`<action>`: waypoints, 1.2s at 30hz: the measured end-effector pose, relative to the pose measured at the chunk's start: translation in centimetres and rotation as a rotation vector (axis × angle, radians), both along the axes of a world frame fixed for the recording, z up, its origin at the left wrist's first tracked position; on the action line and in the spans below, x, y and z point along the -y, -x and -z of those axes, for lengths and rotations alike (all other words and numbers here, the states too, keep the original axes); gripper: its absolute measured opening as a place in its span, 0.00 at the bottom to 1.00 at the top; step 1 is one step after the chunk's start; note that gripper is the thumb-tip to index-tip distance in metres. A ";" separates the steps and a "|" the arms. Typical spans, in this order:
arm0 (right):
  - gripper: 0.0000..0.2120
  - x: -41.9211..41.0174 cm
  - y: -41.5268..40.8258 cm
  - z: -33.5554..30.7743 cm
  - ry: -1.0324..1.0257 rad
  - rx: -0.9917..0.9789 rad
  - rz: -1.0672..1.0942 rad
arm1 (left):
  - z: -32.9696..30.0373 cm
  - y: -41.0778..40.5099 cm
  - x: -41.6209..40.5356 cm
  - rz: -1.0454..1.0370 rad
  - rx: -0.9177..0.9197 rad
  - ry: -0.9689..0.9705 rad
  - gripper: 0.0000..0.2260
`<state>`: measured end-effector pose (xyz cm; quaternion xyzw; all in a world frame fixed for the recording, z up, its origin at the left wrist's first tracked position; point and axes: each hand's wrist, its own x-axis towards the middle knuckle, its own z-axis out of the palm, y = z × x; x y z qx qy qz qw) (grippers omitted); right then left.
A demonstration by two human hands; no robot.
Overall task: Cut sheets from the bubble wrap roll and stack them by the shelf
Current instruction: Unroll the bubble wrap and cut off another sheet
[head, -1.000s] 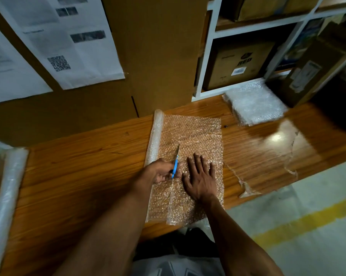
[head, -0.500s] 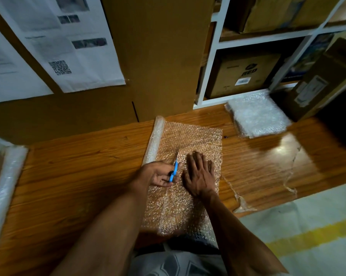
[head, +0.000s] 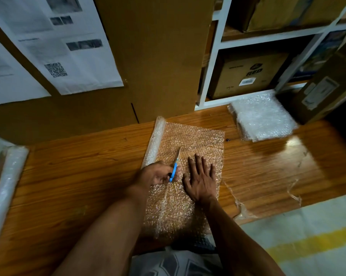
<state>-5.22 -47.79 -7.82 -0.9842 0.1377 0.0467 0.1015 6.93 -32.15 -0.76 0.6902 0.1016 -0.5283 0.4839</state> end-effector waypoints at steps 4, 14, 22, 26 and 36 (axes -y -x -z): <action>0.36 0.0 -0.1 -0.2 -0.024 0.023 0.020 | -0.3 -0.7 0.2 0.071 -0.084 -0.009 0.16; 0.36 0.0 -0.2 -0.1 -0.013 0.015 0.022 | -0.3 -2.5 1.8 0.117 -0.032 -0.021 0.14; 0.36 0.1 -0.2 0.2 -0.010 0.018 0.020 | 1.5 -2.6 1.5 0.041 0.037 -0.054 0.12; 0.36 0.1 -0.7 -0.7 -0.021 0.046 0.067 | 1.2 -3.3 1.3 0.069 -0.004 -0.021 0.23; 0.37 3.7 -4.9 -0.4 -0.027 -0.041 0.071 | -0.3 -3.4 1.5 0.160 -0.106 -0.009 0.26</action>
